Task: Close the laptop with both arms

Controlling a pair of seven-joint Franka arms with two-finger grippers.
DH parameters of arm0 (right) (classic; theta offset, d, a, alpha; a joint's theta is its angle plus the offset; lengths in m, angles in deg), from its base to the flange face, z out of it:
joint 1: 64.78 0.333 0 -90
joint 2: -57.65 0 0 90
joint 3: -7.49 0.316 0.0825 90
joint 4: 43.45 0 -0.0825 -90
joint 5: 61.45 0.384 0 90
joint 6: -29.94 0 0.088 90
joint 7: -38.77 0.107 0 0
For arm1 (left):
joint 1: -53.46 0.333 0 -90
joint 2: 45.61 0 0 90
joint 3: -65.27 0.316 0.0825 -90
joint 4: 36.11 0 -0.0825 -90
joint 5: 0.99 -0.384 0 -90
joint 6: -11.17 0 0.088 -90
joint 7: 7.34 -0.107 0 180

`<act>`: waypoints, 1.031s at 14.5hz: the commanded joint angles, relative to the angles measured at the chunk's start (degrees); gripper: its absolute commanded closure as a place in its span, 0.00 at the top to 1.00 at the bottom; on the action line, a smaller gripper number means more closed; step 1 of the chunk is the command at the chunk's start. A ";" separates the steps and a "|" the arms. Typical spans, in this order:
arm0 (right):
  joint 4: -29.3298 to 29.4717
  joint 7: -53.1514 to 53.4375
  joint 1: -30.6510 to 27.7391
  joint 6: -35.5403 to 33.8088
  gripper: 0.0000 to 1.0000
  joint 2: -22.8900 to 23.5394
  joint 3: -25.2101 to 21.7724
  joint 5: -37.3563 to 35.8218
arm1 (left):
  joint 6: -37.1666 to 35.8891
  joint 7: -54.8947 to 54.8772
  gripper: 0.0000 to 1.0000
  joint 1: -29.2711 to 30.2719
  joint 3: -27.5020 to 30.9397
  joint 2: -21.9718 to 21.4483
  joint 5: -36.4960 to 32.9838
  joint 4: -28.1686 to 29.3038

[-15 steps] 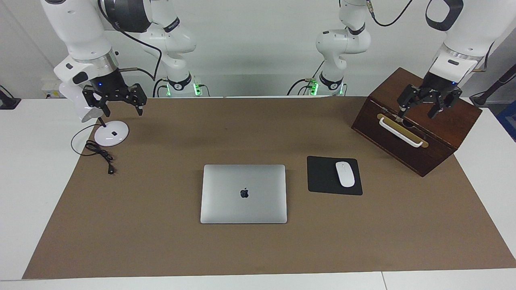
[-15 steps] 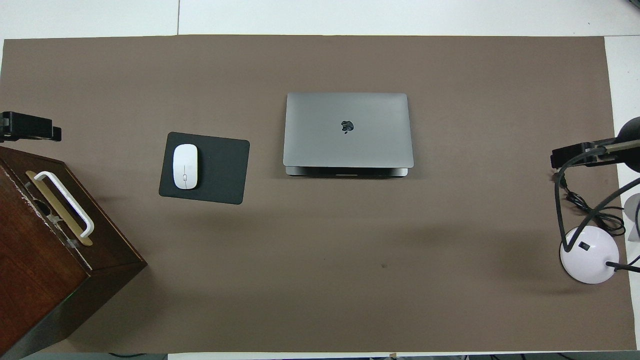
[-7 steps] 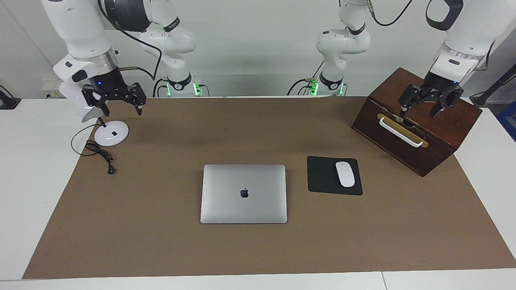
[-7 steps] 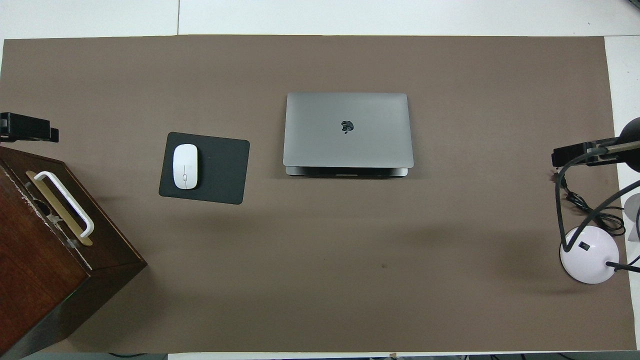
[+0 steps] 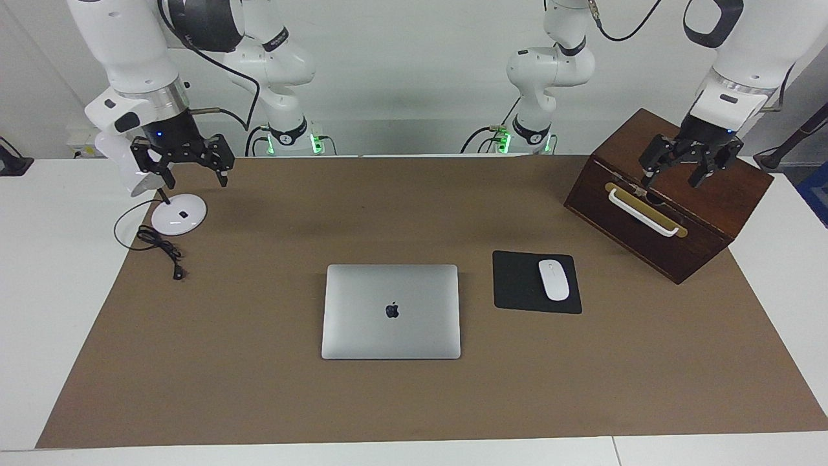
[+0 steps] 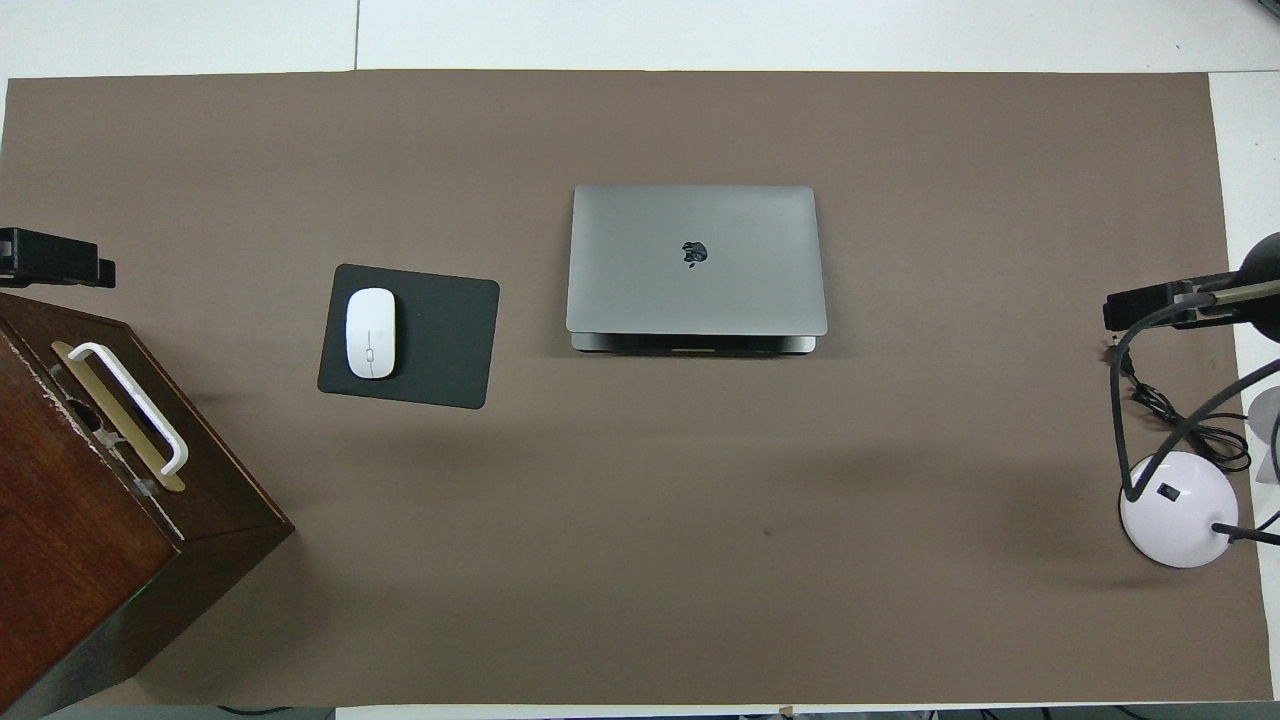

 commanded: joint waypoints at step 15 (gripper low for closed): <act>-2.37 -1.02 0.57 2.05 1.00 -1.56 -0.72 1.25 | -5.99 0.79 1.00 0.22 -0.31 -2.08 -1.31 1.33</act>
